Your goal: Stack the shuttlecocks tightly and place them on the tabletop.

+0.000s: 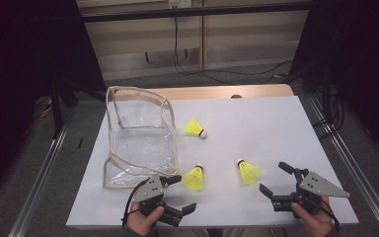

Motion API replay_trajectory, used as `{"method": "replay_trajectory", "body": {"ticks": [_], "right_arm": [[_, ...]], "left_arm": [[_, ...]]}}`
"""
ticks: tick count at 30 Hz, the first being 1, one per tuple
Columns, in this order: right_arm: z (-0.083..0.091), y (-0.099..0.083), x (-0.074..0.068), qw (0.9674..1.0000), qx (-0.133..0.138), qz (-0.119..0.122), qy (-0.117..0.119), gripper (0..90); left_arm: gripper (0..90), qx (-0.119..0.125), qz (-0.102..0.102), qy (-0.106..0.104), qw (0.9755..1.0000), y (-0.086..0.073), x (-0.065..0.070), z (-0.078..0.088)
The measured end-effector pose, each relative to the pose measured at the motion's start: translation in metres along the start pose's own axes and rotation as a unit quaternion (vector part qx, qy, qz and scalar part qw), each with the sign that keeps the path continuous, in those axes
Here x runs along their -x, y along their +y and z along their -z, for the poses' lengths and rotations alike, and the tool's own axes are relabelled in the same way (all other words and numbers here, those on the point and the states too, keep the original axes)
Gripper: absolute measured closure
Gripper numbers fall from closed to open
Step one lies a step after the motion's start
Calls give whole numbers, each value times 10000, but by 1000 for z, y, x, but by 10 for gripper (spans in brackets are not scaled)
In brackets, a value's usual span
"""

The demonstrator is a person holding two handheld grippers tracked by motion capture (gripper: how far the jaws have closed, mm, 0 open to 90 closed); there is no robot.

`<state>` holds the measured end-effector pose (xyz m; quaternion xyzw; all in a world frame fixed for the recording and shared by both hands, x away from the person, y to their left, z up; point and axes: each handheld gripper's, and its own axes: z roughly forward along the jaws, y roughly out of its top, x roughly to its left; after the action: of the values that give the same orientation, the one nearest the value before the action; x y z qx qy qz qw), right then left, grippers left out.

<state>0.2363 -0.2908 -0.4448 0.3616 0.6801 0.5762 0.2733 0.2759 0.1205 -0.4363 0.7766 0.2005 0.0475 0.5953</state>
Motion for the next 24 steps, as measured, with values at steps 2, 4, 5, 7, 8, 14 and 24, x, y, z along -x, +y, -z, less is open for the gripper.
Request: {"method": "replay_trajectory", "body": {"ticks": [2,4,5,7,8,14,24], "right_arm": [[0,0,0,10000,-1,5,-5,19],[0,0,0,10000,2,5,-6,19],[0,0,0,10000,-4,2,-2,19],[0,0,0,10000,-2,-5,6,19],[0,0,0,10000,-4,-3,5,19],[-1,0,0,10000,-13,25,21,19],[-1,0,0,10000,4,-16,11,19]], "left_arm": [[25,-23,2,59,10000,1,1,-2],[15,-25,48,74,10000,2,2,-3],[16,-26,47,84,10000,1,3,-4],[16,-38,47,84,9999,1,3,-5],[16,-53,62,63,9999,0,4,-6],[18,-125,54,80,9999,-2,4,-8],[28,-98,141,20,9999,2,14,-21]]}}
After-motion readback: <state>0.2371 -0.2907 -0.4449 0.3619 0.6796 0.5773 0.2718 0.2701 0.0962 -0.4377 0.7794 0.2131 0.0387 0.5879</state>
